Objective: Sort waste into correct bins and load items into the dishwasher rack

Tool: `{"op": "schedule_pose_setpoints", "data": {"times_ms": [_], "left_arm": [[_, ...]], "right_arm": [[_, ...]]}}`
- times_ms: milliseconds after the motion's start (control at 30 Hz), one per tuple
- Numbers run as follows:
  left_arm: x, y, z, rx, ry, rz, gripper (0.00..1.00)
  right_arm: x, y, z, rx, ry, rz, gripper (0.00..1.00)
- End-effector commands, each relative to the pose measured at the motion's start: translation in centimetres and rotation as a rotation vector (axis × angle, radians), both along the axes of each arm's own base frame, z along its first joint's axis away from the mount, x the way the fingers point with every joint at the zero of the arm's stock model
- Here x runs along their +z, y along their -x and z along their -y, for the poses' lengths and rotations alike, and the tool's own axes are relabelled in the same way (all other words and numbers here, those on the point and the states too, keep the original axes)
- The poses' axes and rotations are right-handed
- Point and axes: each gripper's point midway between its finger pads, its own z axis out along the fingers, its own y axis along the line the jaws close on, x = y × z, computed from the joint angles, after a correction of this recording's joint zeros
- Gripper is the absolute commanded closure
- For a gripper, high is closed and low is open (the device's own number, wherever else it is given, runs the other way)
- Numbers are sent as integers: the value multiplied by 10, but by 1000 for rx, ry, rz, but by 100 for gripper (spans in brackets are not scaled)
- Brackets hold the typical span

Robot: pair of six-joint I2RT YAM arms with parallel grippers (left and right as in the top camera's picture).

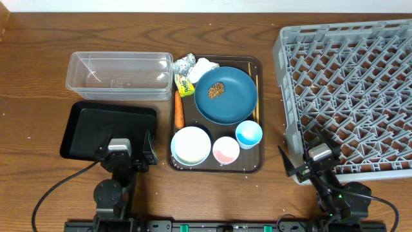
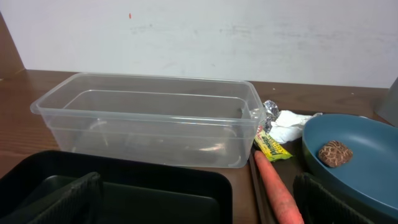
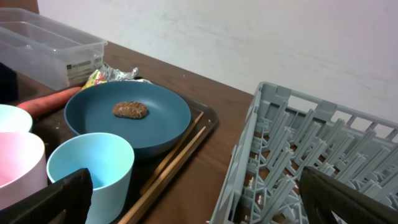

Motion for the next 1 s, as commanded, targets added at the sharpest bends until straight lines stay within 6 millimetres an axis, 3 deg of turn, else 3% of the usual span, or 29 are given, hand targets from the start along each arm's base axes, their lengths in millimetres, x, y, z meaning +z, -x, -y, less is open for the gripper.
{"op": "schedule_pose_setpoints", "data": {"times_ms": [0, 767, 900, 967], "left_arm": [[-17, 0, -4, 21, -17, -40, 2], [-13, -1, 1, -10, -10, -25, 2], [-15, 0, 20, -94, 170, -49, 2], [10, -1, 31, -158, 268, 39, 2]], "right_arm": [[-1, 1, -2, 12, -1, 3, 1], [3, 1, -4, 22, -1, 20, 1], [14, 5, -13, 81, -20, 57, 1], [29, 8, -17, 105, -98, 84, 1]]}}
